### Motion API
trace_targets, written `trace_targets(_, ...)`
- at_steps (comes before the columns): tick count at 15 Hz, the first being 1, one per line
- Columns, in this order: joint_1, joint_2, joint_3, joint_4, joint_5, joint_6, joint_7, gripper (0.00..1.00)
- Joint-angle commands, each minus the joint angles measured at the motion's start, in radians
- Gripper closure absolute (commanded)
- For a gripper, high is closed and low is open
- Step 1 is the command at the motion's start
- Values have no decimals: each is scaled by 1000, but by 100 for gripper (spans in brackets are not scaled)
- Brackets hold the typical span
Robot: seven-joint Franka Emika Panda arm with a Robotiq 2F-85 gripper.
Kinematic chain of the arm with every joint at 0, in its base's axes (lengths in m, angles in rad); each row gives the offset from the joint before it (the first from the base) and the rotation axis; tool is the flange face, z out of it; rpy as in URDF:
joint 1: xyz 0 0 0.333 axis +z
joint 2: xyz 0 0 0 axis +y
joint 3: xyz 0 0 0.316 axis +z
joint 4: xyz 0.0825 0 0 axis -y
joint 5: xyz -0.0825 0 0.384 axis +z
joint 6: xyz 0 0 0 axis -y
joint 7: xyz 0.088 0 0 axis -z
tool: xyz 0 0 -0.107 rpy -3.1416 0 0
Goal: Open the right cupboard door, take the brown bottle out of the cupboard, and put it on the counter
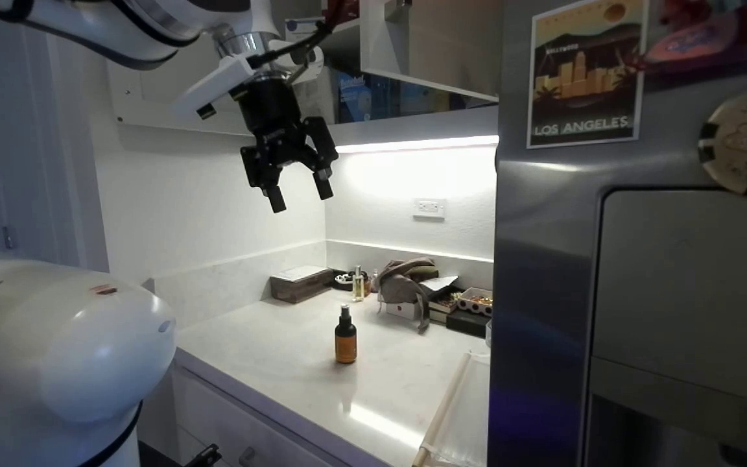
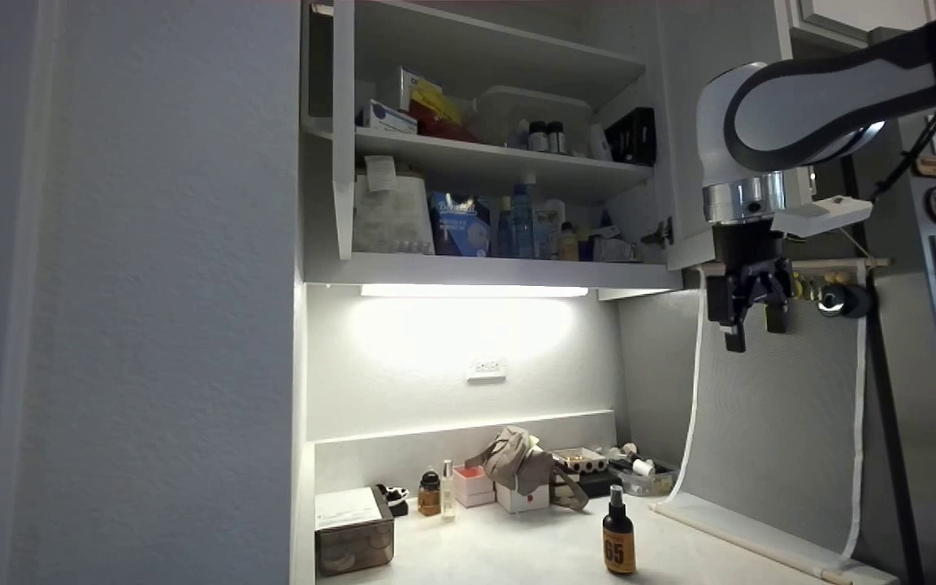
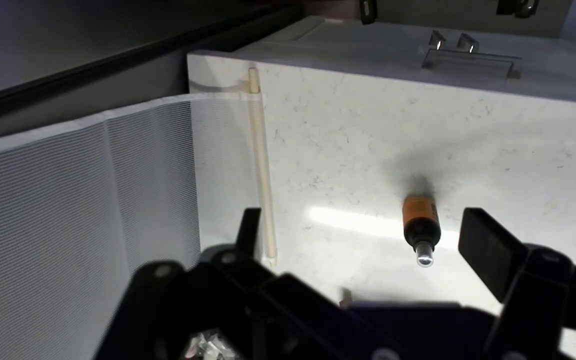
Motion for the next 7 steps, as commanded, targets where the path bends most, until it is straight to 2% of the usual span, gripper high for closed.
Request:
trace_targets(1,-28,3,16,-1,17,5,-19,0)
trace_targets(7,-28,3,16,-7,17,5,-19,0)
